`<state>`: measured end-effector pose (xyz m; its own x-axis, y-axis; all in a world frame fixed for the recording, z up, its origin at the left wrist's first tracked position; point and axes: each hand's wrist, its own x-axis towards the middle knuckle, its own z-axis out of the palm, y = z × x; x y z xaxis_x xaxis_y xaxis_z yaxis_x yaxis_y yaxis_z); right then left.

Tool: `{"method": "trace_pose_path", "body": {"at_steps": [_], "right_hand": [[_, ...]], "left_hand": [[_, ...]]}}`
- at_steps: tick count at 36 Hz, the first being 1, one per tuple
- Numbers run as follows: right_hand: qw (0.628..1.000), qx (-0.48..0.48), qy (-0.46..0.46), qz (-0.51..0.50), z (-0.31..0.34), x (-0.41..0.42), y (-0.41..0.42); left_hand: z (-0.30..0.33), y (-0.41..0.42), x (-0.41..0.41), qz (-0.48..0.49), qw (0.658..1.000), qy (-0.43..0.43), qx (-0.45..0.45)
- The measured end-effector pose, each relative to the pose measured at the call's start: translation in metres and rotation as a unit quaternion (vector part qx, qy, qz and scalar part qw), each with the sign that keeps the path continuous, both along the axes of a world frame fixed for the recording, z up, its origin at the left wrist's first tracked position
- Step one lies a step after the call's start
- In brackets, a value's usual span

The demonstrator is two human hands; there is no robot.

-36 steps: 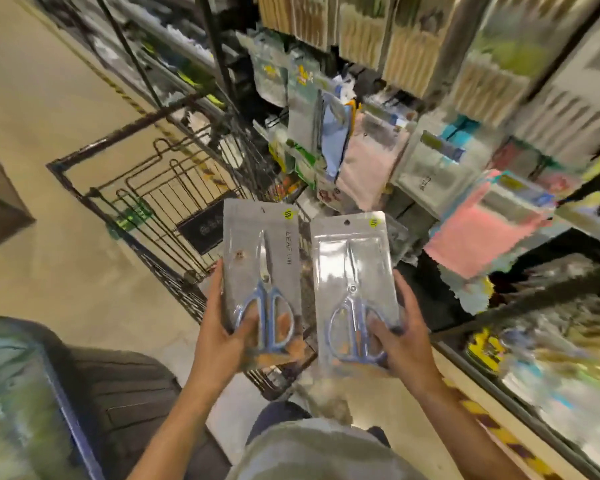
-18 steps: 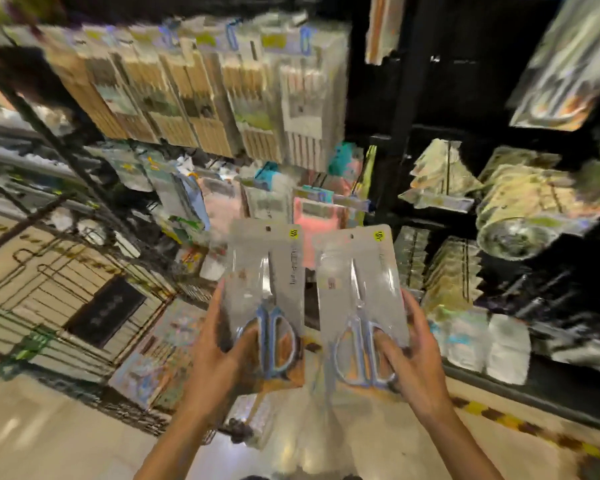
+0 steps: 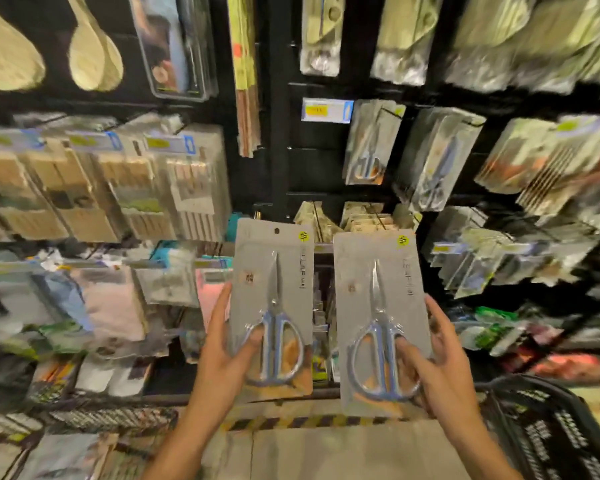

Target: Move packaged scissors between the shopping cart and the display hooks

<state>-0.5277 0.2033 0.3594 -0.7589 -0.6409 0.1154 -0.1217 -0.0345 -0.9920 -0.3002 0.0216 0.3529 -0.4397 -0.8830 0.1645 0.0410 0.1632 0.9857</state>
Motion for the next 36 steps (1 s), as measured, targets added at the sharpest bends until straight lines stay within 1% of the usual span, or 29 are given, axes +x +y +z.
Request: {"method": "trace_pose_path", "body": {"at_steps": [6, 12, 14, 19, 24, 28, 36], "right_hand": [[0.999, 0.0, 0.027, -0.032, 0.021, -0.018, 0.007], [0.999, -0.016, -0.016, -0.049, 0.025, -0.045, 0.001], [0.999, -0.023, -0.018, -0.046, 0.027, -0.058, -0.004], [0.998, -0.046, -0.013, -0.033, 0.03, -0.102, -0.02], [0.998, -0.065, -0.013, -0.008, 0.031, -0.159, -0.036], [0.997, -0.077, -0.016, 0.015, 0.035, -0.204, -0.048], [0.992, -0.107, -0.019, 0.07, 0.047, -0.277, -0.079]], "left_hand": [[0.018, -0.002, -0.023, -0.023, 0.999, 0.029, -0.008], [0.029, -0.008, -0.049, -0.027, 0.999, 0.041, -0.001], [0.033, -0.011, -0.061, -0.033, 0.998, 0.044, -0.007], [0.037, -0.022, -0.101, -0.027, 0.999, 0.032, -0.034], [0.04, -0.027, -0.146, 0.007, 0.999, 0.035, -0.041], [0.049, -0.027, -0.186, 0.025, 0.997, 0.024, -0.068], [0.07, -0.024, -0.245, 0.069, 0.995, 0.021, -0.068]]}}
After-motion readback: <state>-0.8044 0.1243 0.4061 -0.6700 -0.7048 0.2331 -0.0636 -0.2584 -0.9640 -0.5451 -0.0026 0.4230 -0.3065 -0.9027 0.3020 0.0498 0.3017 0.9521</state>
